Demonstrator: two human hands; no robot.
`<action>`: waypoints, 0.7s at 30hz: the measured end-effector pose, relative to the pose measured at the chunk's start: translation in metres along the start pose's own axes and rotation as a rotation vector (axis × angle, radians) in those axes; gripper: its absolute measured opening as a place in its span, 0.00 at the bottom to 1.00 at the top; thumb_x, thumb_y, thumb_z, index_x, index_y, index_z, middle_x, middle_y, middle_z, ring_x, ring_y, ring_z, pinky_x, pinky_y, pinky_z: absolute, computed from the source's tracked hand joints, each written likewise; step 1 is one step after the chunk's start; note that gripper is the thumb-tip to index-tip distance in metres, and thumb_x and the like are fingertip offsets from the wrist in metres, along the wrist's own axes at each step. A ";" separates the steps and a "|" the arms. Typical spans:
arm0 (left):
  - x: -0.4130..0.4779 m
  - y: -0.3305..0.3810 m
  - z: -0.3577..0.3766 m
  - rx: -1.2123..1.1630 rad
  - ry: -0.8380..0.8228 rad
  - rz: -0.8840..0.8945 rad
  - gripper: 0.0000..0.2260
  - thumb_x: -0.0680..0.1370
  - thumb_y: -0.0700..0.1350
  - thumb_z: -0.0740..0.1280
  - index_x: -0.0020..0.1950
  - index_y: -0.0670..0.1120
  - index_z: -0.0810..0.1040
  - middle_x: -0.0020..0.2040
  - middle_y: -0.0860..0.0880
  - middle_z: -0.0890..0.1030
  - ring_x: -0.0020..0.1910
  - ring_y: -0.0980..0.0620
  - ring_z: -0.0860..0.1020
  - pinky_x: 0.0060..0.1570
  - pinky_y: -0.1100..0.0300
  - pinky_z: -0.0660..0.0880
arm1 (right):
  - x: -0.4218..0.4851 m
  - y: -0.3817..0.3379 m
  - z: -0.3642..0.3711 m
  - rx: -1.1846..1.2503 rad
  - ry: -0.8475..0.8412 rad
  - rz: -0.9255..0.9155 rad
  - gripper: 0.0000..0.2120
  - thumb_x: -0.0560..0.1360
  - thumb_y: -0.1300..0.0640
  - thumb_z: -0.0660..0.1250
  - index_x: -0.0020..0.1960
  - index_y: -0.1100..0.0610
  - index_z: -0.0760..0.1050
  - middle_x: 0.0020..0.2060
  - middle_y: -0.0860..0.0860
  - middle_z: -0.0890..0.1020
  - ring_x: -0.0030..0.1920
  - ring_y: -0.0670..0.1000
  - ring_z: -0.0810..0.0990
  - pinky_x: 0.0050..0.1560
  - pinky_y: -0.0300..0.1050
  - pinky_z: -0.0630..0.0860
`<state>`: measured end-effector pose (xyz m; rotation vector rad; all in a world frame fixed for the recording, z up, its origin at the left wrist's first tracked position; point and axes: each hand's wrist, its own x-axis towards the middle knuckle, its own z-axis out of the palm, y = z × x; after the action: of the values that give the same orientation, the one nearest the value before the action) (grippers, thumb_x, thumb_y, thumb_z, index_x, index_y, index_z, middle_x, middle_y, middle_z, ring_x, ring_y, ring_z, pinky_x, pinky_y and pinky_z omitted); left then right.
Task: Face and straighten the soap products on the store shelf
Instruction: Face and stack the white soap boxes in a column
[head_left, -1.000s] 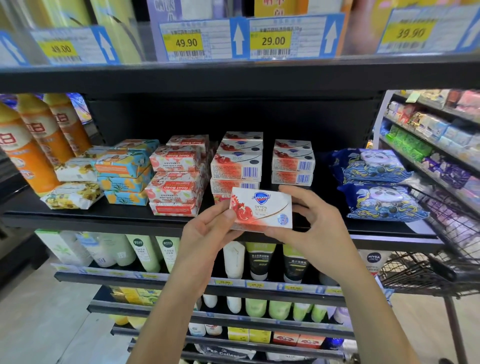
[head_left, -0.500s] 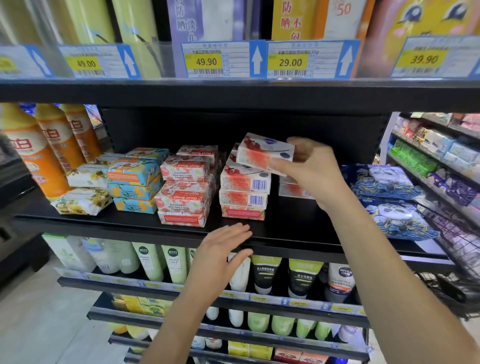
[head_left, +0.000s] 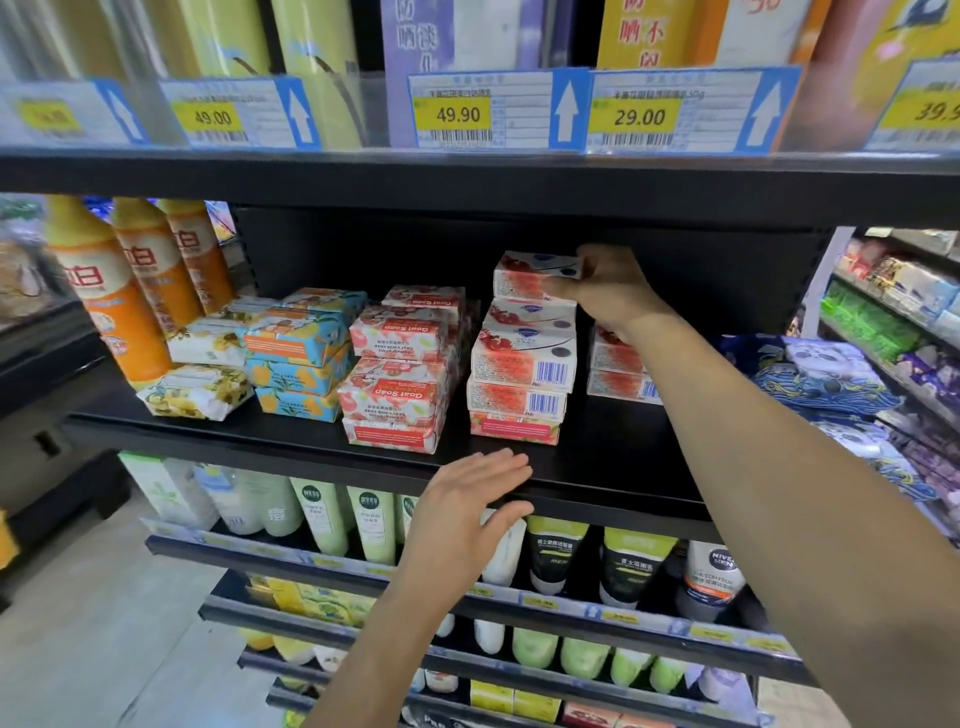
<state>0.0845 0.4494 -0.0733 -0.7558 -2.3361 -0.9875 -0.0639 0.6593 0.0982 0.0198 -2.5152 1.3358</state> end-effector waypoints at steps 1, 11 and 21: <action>0.000 0.000 0.000 0.001 0.003 0.003 0.17 0.78 0.49 0.73 0.67 0.50 0.82 0.66 0.62 0.75 0.69 0.80 0.60 0.72 0.76 0.53 | 0.000 0.000 0.000 0.006 -0.016 -0.005 0.27 0.71 0.50 0.80 0.65 0.60 0.78 0.59 0.54 0.83 0.61 0.56 0.82 0.59 0.47 0.78; -0.002 0.001 0.003 -0.016 0.015 0.003 0.18 0.77 0.48 0.74 0.67 0.49 0.82 0.66 0.61 0.75 0.69 0.80 0.60 0.73 0.75 0.53 | -0.031 0.031 -0.031 0.152 0.085 0.062 0.33 0.79 0.56 0.73 0.79 0.60 0.64 0.74 0.54 0.72 0.67 0.51 0.75 0.45 0.30 0.79; -0.002 0.002 0.003 0.000 0.014 -0.031 0.18 0.77 0.48 0.75 0.67 0.51 0.82 0.66 0.65 0.75 0.69 0.78 0.63 0.73 0.73 0.56 | -0.054 0.098 -0.028 -0.045 0.163 0.109 0.39 0.61 0.41 0.81 0.68 0.54 0.73 0.62 0.54 0.79 0.63 0.55 0.79 0.65 0.53 0.78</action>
<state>0.0864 0.4519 -0.0755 -0.7133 -2.3421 -1.0032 -0.0196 0.7314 0.0196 -0.2301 -2.4379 1.2649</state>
